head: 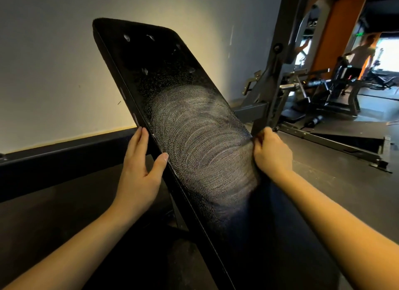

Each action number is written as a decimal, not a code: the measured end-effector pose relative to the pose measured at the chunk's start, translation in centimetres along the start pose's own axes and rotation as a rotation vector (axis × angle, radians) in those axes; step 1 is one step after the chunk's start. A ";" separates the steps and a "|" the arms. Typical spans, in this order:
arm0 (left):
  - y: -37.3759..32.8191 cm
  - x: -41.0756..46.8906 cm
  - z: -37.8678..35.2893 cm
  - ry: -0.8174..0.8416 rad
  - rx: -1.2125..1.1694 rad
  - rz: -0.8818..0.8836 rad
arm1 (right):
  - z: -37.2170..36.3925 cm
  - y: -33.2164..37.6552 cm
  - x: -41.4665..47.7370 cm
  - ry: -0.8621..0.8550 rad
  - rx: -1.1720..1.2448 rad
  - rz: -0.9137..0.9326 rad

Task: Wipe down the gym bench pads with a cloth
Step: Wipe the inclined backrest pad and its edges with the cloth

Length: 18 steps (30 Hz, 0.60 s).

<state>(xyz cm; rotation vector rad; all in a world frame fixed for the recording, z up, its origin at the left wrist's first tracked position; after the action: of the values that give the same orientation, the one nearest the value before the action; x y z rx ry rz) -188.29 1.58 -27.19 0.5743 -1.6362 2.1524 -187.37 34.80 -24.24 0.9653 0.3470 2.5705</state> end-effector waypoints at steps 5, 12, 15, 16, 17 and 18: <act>-0.4 -0.1 0.0 -0.027 0.017 -0.009 | 0.6 12.2 -5.3 0.017 0.209 0.417; 0.0 -0.1 -0.1 -0.038 -0.029 -0.031 | 0.6 1.8 -3.4 -0.009 0.141 0.231; -0.1 -0.1 0.1 -0.052 0.005 -0.046 | -0.2 3.1 0.3 -0.040 0.050 0.011; -0.3 -0.1 0.1 -0.057 0.015 -0.044 | -0.1 6.1 -0.3 -0.032 0.094 0.078; -0.4 0.0 0.2 -0.060 0.025 -0.042 | 0.2 9.2 -1.9 -0.020 0.166 0.200; -0.6 0.0 0.2 -0.064 0.037 -0.048 | 0.9 12.0 -4.6 -0.008 0.237 0.367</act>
<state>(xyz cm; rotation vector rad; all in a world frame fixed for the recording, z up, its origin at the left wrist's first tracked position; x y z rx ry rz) -187.96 1.51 -26.63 0.6929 -1.6019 2.1545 -186.64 22.13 -21.96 1.2207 0.5253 2.9007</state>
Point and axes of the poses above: each hand's wrist, its own x-axis towards the middle knuckle, its own z-axis out of the back of the hand, y = z × x, the point moved 7 cm from there along x, towards the middle knuckle, and after that the axes turned 7 degrees about -x, right-handed, at the moved point
